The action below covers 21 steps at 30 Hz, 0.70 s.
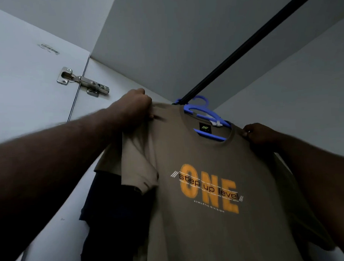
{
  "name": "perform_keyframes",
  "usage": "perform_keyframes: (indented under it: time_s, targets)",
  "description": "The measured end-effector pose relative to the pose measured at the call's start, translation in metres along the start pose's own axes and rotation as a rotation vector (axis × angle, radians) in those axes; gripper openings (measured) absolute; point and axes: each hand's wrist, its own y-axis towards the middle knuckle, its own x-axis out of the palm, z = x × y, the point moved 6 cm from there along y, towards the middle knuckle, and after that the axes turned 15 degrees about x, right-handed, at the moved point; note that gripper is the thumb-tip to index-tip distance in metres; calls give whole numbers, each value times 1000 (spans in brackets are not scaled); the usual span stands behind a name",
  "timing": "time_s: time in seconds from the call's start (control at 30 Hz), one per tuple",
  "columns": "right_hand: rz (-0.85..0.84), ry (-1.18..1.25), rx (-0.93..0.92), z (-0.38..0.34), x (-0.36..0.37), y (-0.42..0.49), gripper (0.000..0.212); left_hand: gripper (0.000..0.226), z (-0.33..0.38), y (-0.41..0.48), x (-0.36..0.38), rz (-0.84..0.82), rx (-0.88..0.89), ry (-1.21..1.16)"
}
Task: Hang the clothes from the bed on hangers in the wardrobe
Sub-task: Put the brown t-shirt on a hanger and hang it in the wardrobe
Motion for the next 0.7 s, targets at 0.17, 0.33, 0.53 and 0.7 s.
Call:
perform_keyframes:
  time_s: [0.17,0.33,0.53,0.7]
  targets:
    - [70,-43,3,-14,3,18,31,47,-7,8,6,-58,58,52]
    - [129,-68,-5,-16,9,31,30,44,-4,11,-3,-34,130,105]
    - [191,-3,-2,-21,4,32,30,42,-2,18,-27,16,199,200]
    - [143,-8,-40,-24,8,21,29,40,-5,5,-31,19,242,229]
